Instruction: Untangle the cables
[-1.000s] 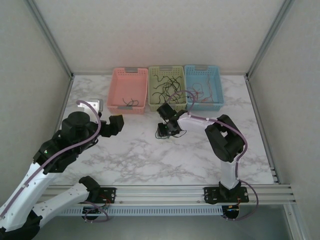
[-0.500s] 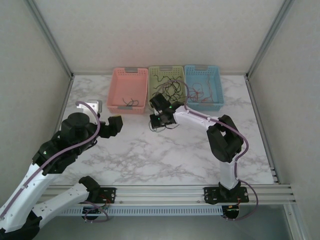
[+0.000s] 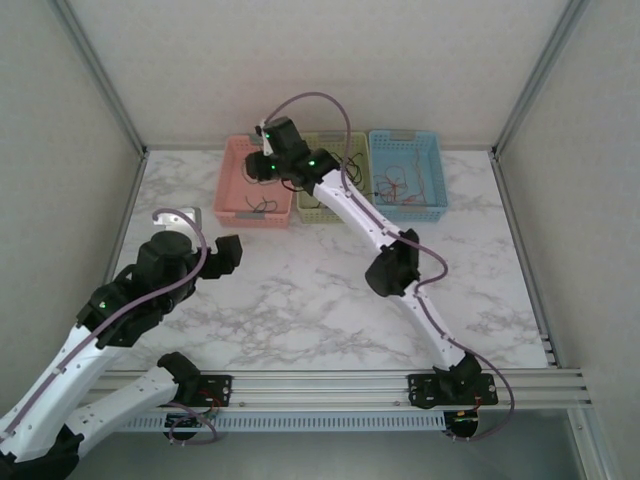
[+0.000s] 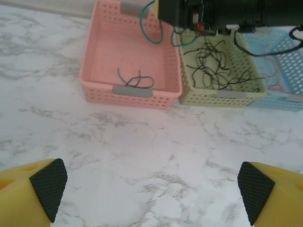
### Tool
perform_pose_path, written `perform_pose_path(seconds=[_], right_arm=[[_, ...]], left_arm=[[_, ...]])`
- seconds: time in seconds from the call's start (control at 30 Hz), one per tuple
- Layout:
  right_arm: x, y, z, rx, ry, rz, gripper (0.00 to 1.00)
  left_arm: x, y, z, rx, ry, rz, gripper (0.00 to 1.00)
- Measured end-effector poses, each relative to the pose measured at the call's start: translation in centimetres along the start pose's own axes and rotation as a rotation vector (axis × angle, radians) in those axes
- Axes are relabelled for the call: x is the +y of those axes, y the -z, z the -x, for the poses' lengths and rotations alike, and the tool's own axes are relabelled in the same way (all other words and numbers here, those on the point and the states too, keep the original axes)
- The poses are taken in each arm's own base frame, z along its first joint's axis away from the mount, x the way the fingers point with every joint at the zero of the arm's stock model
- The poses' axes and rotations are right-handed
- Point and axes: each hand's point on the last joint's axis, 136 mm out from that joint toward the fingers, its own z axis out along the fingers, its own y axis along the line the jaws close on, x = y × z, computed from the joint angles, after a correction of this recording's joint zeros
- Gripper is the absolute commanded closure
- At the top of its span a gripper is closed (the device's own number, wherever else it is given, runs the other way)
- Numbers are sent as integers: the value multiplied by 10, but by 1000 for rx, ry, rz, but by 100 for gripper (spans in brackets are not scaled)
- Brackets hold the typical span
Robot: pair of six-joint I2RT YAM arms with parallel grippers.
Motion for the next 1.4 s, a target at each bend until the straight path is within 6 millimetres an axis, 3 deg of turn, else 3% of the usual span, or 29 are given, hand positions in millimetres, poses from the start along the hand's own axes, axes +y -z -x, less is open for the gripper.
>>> perform_pose_path(seconds=[0.2,0.3,0.37,0.43,0.5,0.63,0.73,0.83,0.97,1.07,1.13,1.27,1.4], right_arm=[[-37,-31,-30,80,-56,3,27],[-53,-26,-42,120,-43,-27,29],[-54,-12,-42,127,-18,-42,30],[-52,13,-42,119,13,-60,30],[-50,54,-43,86,47,-76,29],[-51,155,-47,-62,113,-112,28],[-68,217,-66,-167,168,-169,27],[-112,250,-105,-184,172,-264,27],[-208,280,-169,-149,84,-506,27],[-251,292,-209,-123,66,-647,28],[-271,298,-220,-105,38,-712,32],[-311,311,-203,-212,-1,-819,33],[-351,308,-227,-194,-49,-902,33]], left_arm=[[10,-6,-6,0,24,57,2],[17,-12,-8,-17,33,100,2],[24,-19,-12,-36,32,142,1],[35,-30,-16,-70,29,195,1],[51,-40,-23,-108,20,272,1],[86,-58,-30,-187,5,437,2],[101,-70,-33,-238,-32,511,2],[112,-87,-44,-252,-104,557,2],[135,-108,-63,-218,-181,618,3],[155,-123,-71,-193,-172,639,3],[167,-135,-77,-165,-158,648,4],[174,-161,-92,-105,-162,600,4],[173,-180,-91,-105,-153,527,5]])
